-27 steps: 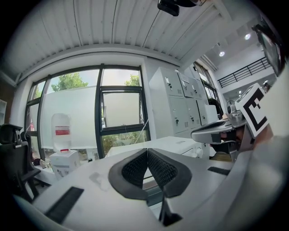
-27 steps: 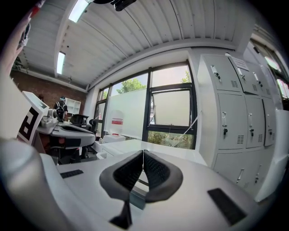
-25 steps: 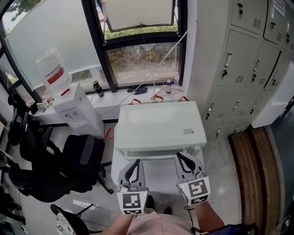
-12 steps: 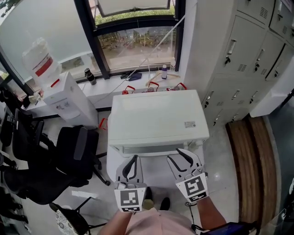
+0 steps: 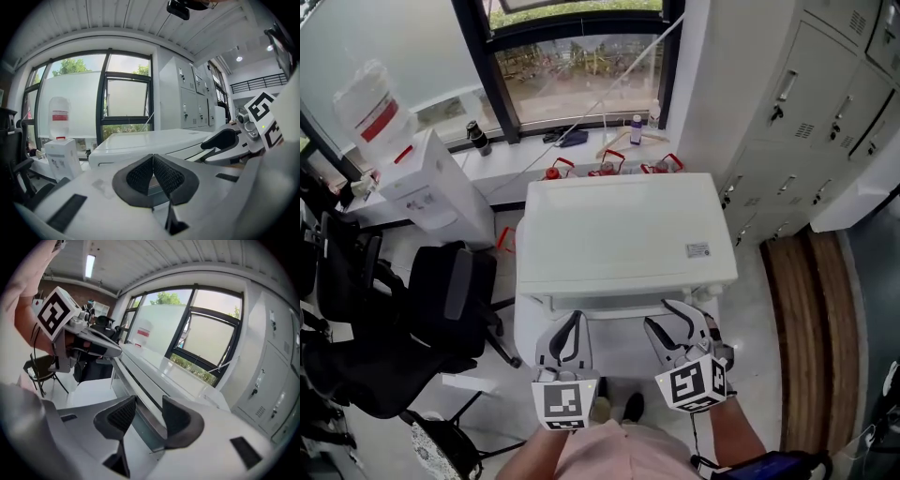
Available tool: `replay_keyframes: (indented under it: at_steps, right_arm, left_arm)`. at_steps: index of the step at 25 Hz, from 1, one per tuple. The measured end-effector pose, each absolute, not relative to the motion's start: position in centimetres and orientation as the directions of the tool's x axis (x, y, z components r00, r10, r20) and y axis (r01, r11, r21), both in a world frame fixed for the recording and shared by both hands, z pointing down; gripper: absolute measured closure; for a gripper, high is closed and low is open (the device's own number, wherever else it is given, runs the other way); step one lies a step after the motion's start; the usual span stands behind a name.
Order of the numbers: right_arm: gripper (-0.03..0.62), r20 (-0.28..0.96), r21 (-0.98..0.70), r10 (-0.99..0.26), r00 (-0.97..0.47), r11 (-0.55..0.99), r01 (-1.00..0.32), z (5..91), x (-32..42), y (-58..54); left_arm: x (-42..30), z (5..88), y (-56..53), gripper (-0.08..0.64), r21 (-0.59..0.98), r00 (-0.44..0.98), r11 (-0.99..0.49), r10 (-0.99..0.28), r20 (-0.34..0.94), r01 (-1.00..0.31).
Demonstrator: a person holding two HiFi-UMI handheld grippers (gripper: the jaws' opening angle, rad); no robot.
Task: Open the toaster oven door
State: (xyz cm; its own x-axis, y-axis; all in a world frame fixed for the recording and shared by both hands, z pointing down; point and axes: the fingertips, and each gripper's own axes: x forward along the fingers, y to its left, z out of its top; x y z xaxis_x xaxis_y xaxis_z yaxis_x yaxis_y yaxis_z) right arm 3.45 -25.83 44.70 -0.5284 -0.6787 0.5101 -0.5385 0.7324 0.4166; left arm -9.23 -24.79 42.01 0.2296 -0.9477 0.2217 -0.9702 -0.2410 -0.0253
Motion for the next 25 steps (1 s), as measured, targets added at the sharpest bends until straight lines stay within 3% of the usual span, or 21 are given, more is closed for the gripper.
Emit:
replay_keyframes:
  at_steps: [9, 25]
  right_arm:
    - [0.443, 0.592, 0.627, -0.681, -0.431, 0.725, -0.285, 45.9, 2.7, -25.7]
    - [0.459, 0.603, 0.597, -0.655, -0.456, 0.749, -0.287, 46.0, 2.8, -24.3]
  left_arm:
    - [-10.1, 42.0, -25.2, 0.546, -0.024, 0.231, -0.242, -0.948, 0.221, -0.97]
    - [-9.9, 41.6, -24.0, 0.546, -0.03, 0.227, -0.239, -0.95, 0.216, -0.971]
